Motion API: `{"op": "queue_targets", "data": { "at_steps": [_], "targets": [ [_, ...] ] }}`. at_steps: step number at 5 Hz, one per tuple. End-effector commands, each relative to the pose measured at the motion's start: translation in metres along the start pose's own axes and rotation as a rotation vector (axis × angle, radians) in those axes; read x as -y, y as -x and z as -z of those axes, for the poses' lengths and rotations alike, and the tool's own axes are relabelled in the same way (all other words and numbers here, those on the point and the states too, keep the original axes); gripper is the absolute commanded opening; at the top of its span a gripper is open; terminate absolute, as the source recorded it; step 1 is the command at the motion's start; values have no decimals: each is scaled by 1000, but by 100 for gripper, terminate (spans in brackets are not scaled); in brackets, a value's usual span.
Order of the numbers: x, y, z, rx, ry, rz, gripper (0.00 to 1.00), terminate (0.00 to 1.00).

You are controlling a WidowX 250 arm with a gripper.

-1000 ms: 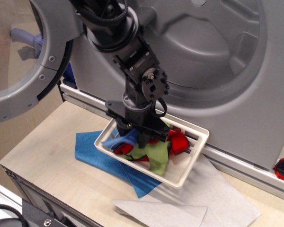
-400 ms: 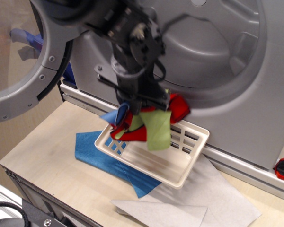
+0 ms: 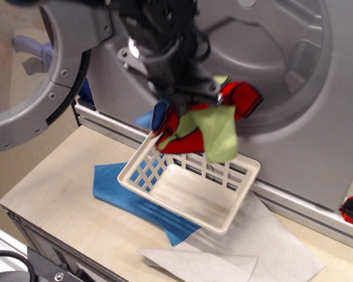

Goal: Put clothes in laundry machine

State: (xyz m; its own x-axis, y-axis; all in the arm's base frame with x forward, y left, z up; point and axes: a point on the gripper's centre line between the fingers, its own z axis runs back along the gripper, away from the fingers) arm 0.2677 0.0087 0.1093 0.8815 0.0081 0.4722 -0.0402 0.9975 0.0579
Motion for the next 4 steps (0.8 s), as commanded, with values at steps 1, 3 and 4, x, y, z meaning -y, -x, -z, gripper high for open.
{"op": "queue_targets", "data": {
  "at_steps": [1, 3, 4],
  "targets": [
    [7, -57, -3, 155, 3, -61, 0, 0],
    [8, -91, 13, 224, 6, -111, 0, 0],
    [8, -104, 29, 282, 3, -101, 0, 0]
  ]
}}
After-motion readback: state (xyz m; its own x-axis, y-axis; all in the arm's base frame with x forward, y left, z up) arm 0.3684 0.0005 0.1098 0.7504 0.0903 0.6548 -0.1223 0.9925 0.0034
